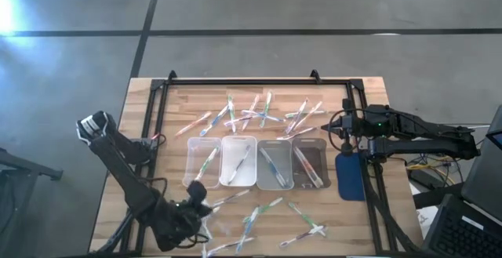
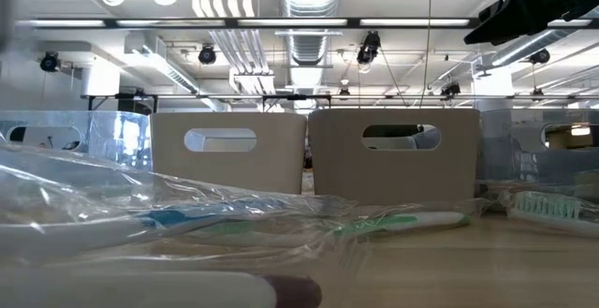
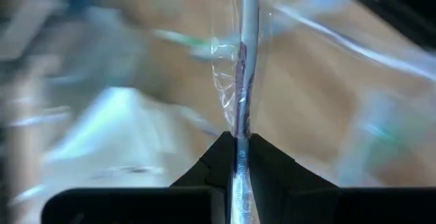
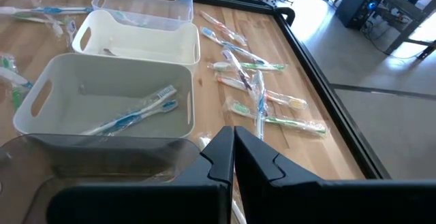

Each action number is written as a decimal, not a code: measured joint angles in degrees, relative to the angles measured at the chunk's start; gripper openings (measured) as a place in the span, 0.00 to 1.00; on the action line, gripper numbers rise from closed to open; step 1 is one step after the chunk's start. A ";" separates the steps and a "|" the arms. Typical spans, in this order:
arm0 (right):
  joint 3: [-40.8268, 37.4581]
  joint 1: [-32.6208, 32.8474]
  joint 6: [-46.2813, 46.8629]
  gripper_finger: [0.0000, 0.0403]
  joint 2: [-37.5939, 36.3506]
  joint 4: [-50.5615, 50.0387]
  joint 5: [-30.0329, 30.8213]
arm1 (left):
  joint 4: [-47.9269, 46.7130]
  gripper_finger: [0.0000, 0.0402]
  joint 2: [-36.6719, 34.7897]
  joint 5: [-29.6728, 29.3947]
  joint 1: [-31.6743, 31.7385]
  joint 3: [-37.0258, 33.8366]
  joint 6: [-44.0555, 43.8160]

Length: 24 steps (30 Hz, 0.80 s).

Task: Pick & Place Toothbrushes
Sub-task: Put the purple toothbrush into the white bin

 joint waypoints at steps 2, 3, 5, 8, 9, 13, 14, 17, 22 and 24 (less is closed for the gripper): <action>0.00 0.00 0.00 0.02 0.00 0.00 0.00 | 0.12 0.09 0.00 -7.11 0.86 1.63 -1.76; 0.00 0.00 -0.01 0.02 0.00 0.00 0.00 | 0.17 0.09 0.00 -10.36 1.42 2.50 -2.16; 0.00 0.00 -0.01 0.02 0.00 0.00 0.00 | 0.38 0.09 -0.07 -16.23 2.75 3.95 -2.64; 0.00 0.00 -0.02 0.02 0.00 0.00 0.00 | 0.37 0.09 -0.12 -22.65 6.11 5.60 -3.03; 0.00 0.00 0.00 0.02 0.00 0.00 0.00 | 0.36 0.09 -0.21 -23.15 7.79 6.06 -3.68; 0.00 0.00 -0.01 0.02 0.00 0.00 0.00 | 0.20 0.08 -0.52 -17.69 16.33 7.83 -9.75; 0.00 0.00 0.00 0.02 0.00 0.00 0.00 | 0.09 0.08 -0.55 -14.81 18.68 8.14 -11.34; 0.00 0.00 -0.02 0.02 0.00 0.02 0.00 | -0.01 0.08 -0.55 -5.67 25.40 8.85 -15.19; 0.00 0.00 -0.01 0.02 0.01 0.01 0.00 | -0.47 0.08 -0.63 5.68 34.31 9.74 -20.35; 0.00 0.00 -0.01 0.02 0.04 0.02 0.00 | -0.46 0.08 -0.63 10.24 37.24 10.27 -22.69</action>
